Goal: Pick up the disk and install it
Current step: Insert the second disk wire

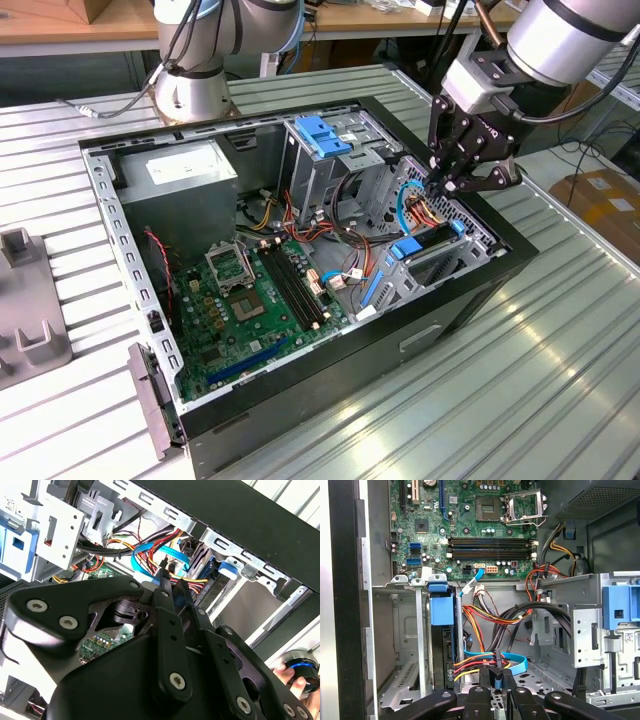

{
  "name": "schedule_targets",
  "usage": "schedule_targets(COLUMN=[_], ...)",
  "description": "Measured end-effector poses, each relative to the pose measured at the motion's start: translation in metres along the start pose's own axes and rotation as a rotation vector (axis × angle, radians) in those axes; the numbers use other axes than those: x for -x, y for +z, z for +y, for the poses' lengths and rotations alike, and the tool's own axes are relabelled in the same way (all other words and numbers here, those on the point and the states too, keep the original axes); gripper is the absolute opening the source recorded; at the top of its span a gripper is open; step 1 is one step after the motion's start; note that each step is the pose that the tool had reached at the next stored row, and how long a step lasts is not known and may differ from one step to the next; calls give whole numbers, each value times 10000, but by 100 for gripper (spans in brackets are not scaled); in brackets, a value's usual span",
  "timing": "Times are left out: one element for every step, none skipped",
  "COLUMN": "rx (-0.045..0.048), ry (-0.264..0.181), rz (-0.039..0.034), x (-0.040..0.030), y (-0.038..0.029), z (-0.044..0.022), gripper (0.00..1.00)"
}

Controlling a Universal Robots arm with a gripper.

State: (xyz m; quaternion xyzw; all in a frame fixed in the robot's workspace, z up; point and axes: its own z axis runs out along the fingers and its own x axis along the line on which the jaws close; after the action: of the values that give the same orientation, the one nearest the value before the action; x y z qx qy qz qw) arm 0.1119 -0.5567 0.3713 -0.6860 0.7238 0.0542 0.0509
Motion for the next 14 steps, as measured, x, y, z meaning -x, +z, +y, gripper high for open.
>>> schedule_targets(rx=[0, 0, 0, 0, 0, 0, 0, 0, 0, 0, 0, 0, 0, 0], ry=[0, 0, 0, 0, 0, 0, 0, 0, 0, 0, 0, 0, 0, 0], rz=[0, 0, 0, 0, -2, -3, -1, -1, -2, -4, -1, 0, -1, -1], x=[0, 0, 0, 0, 0, 2, 3, 4, 4, 4, 4, 4, 5, 4], y=[0, 1, 1, 1, -5, -13, -23, -28, -27, -27, -29, -29, -30, -30], z=[0, 0, 0, 0, 0, 0, 0, 0, 0, 0, 0, 0, 0, 0], gripper=[23, 29, 29, 29, 29, 29, 29, 29, 29, 29, 29, 29, 29, 29])
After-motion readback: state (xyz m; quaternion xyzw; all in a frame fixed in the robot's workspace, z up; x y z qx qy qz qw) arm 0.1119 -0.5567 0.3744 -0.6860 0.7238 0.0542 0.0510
